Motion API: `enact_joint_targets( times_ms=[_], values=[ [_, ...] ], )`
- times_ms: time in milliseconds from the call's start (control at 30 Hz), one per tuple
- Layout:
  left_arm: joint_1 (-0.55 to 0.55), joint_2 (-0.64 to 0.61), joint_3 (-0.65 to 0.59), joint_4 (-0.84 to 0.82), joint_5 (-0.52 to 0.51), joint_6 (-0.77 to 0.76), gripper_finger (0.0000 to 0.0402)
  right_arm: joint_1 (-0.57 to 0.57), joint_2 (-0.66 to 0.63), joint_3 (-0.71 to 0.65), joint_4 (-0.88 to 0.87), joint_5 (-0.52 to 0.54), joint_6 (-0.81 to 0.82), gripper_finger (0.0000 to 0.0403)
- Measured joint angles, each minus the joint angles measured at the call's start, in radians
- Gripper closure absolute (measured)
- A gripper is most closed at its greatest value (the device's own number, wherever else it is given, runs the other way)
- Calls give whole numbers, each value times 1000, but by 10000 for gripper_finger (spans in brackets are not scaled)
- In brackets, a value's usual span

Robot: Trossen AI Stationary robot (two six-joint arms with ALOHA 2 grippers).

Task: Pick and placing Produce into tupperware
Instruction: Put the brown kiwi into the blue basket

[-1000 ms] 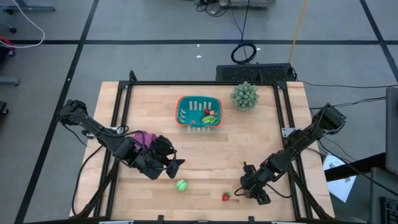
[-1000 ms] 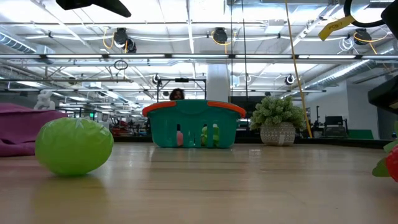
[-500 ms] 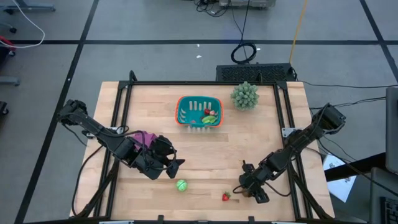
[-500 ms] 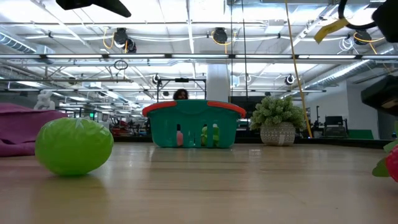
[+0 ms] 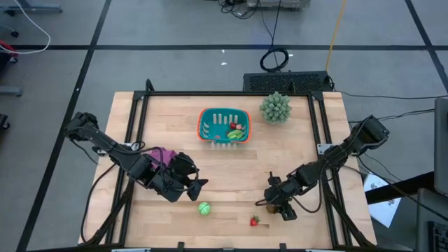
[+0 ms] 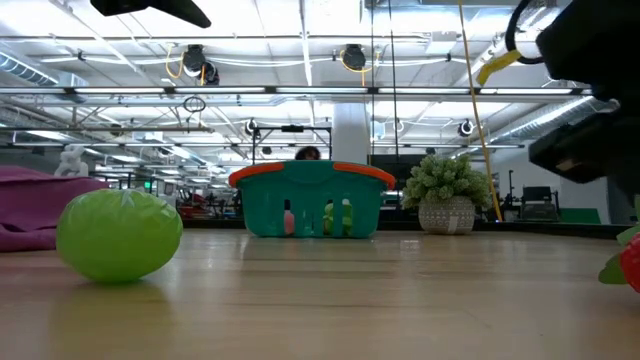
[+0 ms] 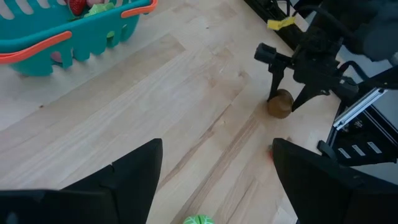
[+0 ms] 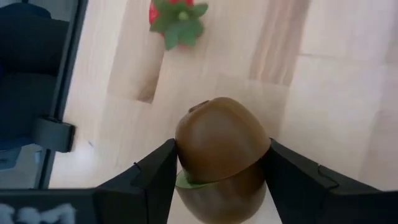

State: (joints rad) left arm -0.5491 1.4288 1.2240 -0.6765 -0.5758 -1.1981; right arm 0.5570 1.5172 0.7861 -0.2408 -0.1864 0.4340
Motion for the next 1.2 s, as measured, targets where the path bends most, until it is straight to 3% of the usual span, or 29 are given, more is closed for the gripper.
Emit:
enact_joint_targets(
  times_ms=[567, 933, 1200],
  values=[
    [0, 0, 0, 0, 0, 14, 94, -114, -51, 182, -117, 24, -226, 196],
    [0, 0, 0, -2, -1, 28, 94, -352, -51, 404, -227, 136, -503, 196],
    [15, 0, 0, -67, -4, 68, 94, -576, -51, 540, -246, 138, -614, 195]
  ],
)
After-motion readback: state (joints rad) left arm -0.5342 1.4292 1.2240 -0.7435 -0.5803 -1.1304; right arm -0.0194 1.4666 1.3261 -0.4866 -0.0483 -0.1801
